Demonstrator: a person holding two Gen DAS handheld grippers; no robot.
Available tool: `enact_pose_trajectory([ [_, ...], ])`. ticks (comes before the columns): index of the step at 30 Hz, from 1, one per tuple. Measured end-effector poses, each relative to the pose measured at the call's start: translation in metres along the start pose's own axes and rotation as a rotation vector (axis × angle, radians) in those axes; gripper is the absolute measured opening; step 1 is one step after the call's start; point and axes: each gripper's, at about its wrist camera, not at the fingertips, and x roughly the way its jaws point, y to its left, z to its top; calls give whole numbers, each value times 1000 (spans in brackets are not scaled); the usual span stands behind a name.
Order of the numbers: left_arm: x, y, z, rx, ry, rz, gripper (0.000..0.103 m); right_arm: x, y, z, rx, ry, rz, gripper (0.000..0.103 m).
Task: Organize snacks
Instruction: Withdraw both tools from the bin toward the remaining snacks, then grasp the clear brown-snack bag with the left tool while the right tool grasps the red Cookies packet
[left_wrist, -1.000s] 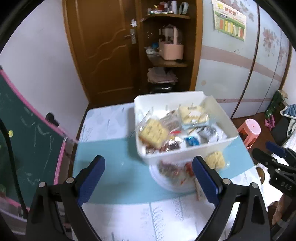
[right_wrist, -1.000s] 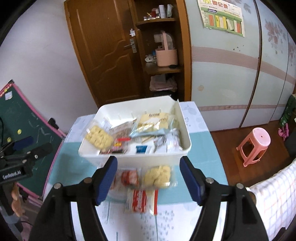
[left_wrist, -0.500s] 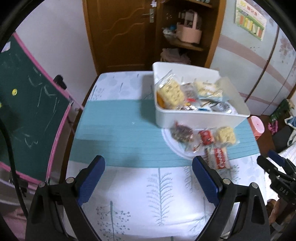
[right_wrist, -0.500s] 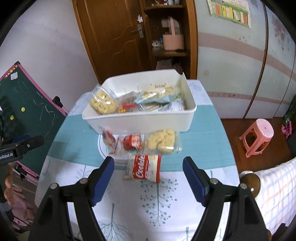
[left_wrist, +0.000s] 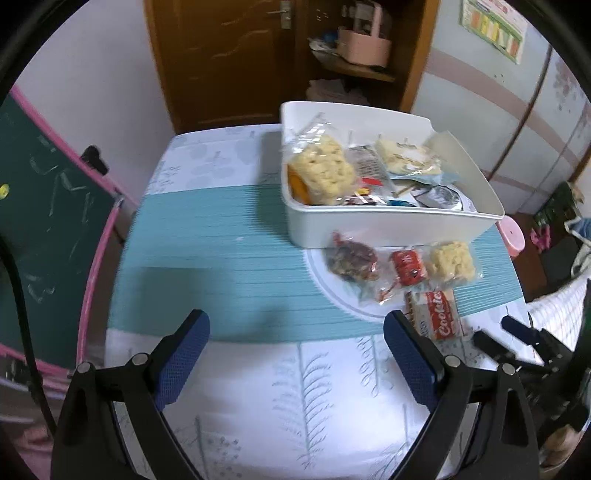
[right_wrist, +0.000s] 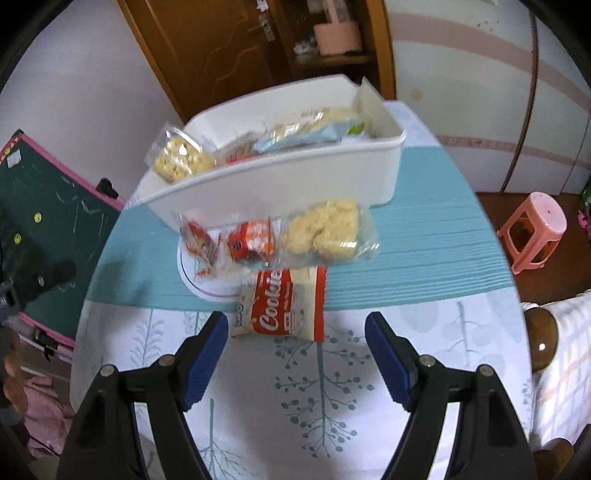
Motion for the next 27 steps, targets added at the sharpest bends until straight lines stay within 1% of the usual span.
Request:
enact_pose_trajectory([
  [2, 10, -9, 10, 15, 2, -7, 95, 9, 2, -1, -8, 7, 3, 91],
  [4, 21, -17, 22, 18, -3, -21, 95, 17, 5, -1, -25, 8, 7, 97],
  [5, 27, -20, 27, 14, 0, -25, 95, 21, 7, -1, -38, 9, 4, 98],
  [7, 42, -27, 37, 6, 13, -46, 95, 31, 11, -1, -59, 20, -6, 99],
  [12, 83, -34, 51, -35, 70, -47, 95, 53, 22, -4, -98, 48, -21, 99],
  [15, 106, -38, 53, -46, 113, -38, 95, 63, 24, -6, -108, 64, -33, 100],
  [17, 121, -42, 53, -52, 139, -28, 95, 65, 27, -7, -134, 53, -45, 101],
  [21, 140, -46, 47, -57, 155, -1, 94, 73, 38, -8, -198, 47, -94, 102],
  [22, 143, -47, 45, -54, 161, 7, 89, 74, 41, -10, -219, 45, -111, 102],
  [23, 146, -47, 43, -51, 171, 9, 78, 76, 44, -13, -239, 41, -126, 102],
  [24, 150, -48, 40, -49, 188, -5, 71, 76, 46, -15, -251, 38, -134, 102],
  [25, 154, -46, 37, -54, 209, -31, 52, 76, 46, -16, -251, 30, -133, 102],
  [26, 154, -46, 35, -55, 200, -25, 45, 75, 46, -18, -248, 21, -135, 100],
  [27, 153, -45, 34, -45, 187, -7, 45, 73, 46, -19, -251, 17, -136, 100],
])
